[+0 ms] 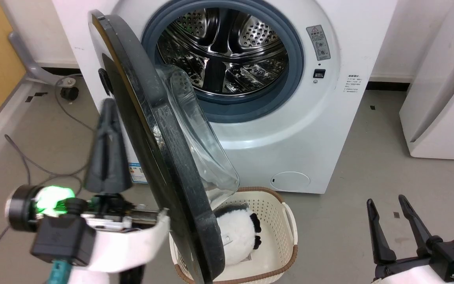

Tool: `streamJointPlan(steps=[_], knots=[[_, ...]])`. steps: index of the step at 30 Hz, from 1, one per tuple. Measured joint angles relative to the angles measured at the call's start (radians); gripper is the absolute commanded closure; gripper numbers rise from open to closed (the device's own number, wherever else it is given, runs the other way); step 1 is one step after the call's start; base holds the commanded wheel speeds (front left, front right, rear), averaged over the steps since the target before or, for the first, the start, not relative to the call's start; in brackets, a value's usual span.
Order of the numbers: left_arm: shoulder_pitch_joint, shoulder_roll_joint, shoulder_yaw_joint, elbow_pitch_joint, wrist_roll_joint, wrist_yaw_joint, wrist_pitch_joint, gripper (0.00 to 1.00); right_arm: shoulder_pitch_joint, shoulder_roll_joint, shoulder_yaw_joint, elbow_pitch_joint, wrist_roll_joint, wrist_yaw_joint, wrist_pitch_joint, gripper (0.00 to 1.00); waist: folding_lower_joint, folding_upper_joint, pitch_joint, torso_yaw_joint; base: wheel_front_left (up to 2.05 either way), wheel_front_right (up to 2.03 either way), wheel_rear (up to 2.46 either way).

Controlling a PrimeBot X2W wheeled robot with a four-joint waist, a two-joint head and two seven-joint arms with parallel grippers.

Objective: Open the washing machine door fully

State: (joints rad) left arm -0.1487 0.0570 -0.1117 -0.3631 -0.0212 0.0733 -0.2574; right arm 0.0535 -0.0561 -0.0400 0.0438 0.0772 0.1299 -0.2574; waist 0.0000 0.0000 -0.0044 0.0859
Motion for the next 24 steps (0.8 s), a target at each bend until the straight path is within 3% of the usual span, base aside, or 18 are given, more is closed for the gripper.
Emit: streamJointPlan(steps=[10, 24], knots=[[-0.022, -0.005, -0.222, -0.033, 0.021, -0.058, 0.000, 1.00, 0.000, 0.000, 0.000, 0.001, 0.001, 0.000, 0.000, 0.00, 0.0001, 0.0000, 0.002, 0.002, 0.00, 0.00, 0.00], [0.003, 0.007, -0.455, 0.001, 0.053, -0.095, 0.000, 1.00, 0.000, 0.001, -0.007, 0.003, 0.003, 0.000, 0.000, 0.00, 0.0000, 0.0001, -0.001, 0.017, 0.00, 0.00, 0.00]])
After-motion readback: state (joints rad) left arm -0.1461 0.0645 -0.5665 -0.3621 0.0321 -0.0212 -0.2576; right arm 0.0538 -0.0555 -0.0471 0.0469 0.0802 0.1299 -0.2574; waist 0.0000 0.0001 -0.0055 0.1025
